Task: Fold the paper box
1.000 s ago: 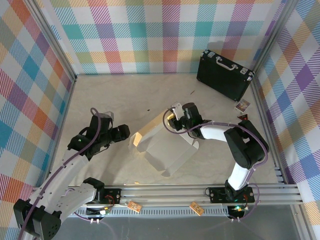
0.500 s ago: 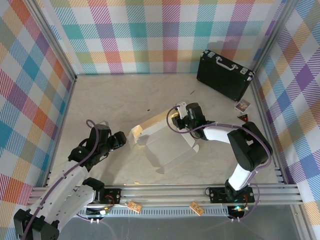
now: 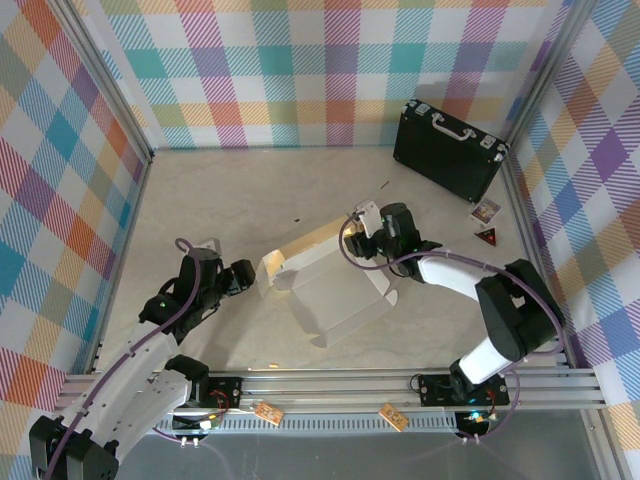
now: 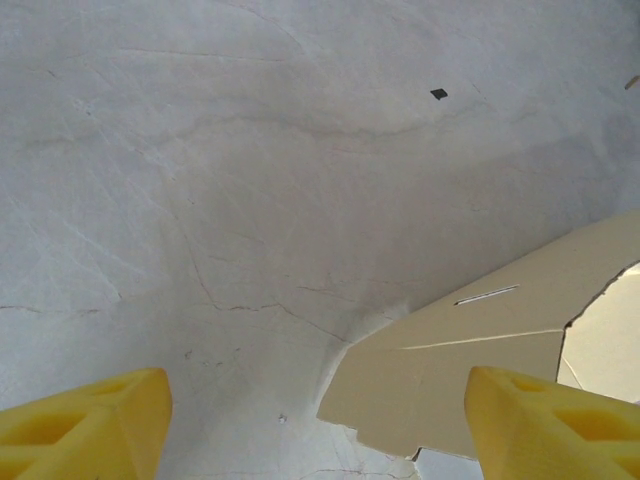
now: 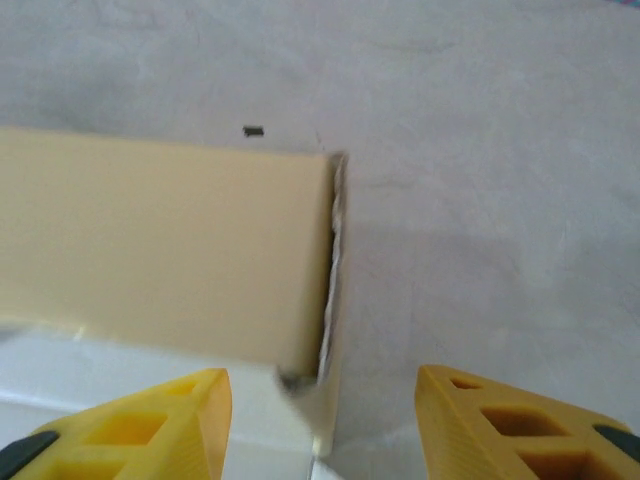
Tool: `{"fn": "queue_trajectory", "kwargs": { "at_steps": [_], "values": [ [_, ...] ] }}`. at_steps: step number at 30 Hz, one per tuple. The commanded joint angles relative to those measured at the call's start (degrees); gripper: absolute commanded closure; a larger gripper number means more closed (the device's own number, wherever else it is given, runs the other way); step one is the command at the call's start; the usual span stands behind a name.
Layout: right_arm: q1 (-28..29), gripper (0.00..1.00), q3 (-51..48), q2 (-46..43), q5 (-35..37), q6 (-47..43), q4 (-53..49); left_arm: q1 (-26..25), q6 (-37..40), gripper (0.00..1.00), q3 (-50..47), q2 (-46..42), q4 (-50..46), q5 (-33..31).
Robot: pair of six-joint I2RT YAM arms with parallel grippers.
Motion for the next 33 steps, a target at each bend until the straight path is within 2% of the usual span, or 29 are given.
{"fn": "queue_trajectory", "kwargs": {
  "at_steps": [1, 4, 7, 8, 10, 11, 12, 14, 15, 19, 22, 25, 33],
  "values": [
    [-0.1, 0.49, 2.9, -5.1, -4.2, -6.1, -13.8, 0.6, 1.6, 0.23, -0.6, -1.4, 1.3, 0.8],
    [-0.1, 0.49, 7.1, -9.4, -6.8, -12.9, -26.8, 0.6, 1.9, 0.23, -0.9, -2.5, 2.2, 0.9],
    [-0.1, 0.42, 12.4, -13.1, -4.6, -18.8, -35.6, 0.6, 2.6, 0.23, -1.0, -3.3, 3.4, 1.1],
    [-0.1, 0.38, 14.2, -14.4, -3.0, -22.1, -37.1, 0.6, 2.6, 0.23, -0.9, -3.6, 3.4, 0.7],
    [-0.1, 0.17, 16.9, -16.4, -1.4, -30.5, -38.2, 0.6, 2.7, 0.23, -0.9, -4.1, 3.3, -0.3],
    [-0.3, 0.08, 18.5, -16.9, -2.0, -35.5, -39.3, 0.6, 2.8, 0.23, -1.0, -4.4, 3.3, -0.5],
    [-0.8, 0.04, 21.0, -16.3, -5.3, -41.9, -43.3, 0.6, 3.1, 0.23, -1.1, -4.7, 3.4, -0.1],
    [-1.4, 0.03, 27.9, -13.0, -13.4, -56.2, -57.0, 0.6, 3.6, 0.23, -1.4, -5.4, 3.5, 0.4],
    [-1.9, 0.03, 31.3, -10.6, -15.2, -60.1, -60.7, 0.6, 3.5, 0.23, -1.6, -5.7, 3.7, 0.4],
    [-4.2, 0.03, 47.8, 3.2, -14.0, -71.1, -72.9, 0.6, 3.9, 0.23, -1.9, -6.9, 3.4, 0.2],
    [-5.2, 0.04, 55.9, 10.9, -14.0, -75.0, -76.6, 0.6, 3.7, 0.24, -3.2, -7.5, 4.5, 2.7],
    [-5.1, 0.05, 62.7, 18.2, -14.2, -76.8, -79.4, 0.6, 4.1, 0.24, -4.1, -7.9, 4.3, 2.3],
    [-4.1, 0.06, 66.1, 27.5, -14.8, -78.7, -79.5, 0.6, 4.4, 0.24, -4.1, -8.9, 4.4, 3.1]
  ]
}}
